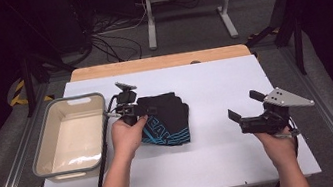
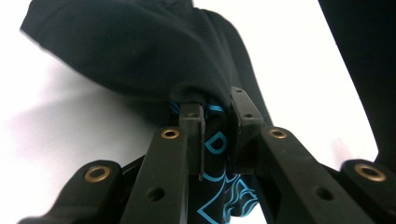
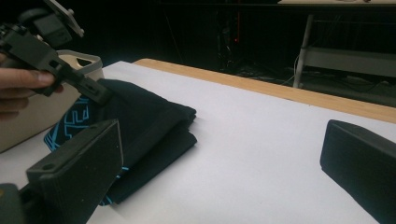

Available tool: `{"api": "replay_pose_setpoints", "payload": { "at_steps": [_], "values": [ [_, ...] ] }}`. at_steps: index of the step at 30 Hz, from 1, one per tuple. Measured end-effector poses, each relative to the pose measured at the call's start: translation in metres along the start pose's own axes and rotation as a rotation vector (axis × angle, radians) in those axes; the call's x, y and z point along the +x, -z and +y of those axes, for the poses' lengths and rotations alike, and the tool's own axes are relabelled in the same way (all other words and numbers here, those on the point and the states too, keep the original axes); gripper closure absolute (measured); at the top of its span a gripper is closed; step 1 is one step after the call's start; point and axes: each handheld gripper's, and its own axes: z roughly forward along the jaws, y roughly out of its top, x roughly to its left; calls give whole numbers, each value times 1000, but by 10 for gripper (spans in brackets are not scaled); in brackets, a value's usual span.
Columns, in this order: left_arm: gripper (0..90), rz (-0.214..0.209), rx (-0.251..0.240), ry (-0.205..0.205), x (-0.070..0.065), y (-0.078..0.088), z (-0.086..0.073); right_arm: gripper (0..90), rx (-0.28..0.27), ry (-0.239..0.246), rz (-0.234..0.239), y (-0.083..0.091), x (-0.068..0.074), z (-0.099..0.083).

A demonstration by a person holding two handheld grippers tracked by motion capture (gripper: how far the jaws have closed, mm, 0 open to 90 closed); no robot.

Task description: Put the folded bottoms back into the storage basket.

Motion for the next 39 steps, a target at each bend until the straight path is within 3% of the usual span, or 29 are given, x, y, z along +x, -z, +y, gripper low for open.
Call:
{"api": "replay_pose_setpoints", "payload": {
  "at_steps": [10, 17, 27, 39],
  "values": [
    [791, 10, -30, -21, 4, 33, 1, 0, 15, -16, 12, -1, 0, 0],
    [791, 35, -58, -38, 10, 64, -3, 0, 23, -13, 12, -2, 1, 0],
    [790, 39, -109, -47, 21, 107, -10, 0, 36, -11, 14, -5, 3, -1],
    [790, 85, -152, -64, 32, 155, -16, 0, 47, -7, 15, -7, 5, -2]
  ]
}}
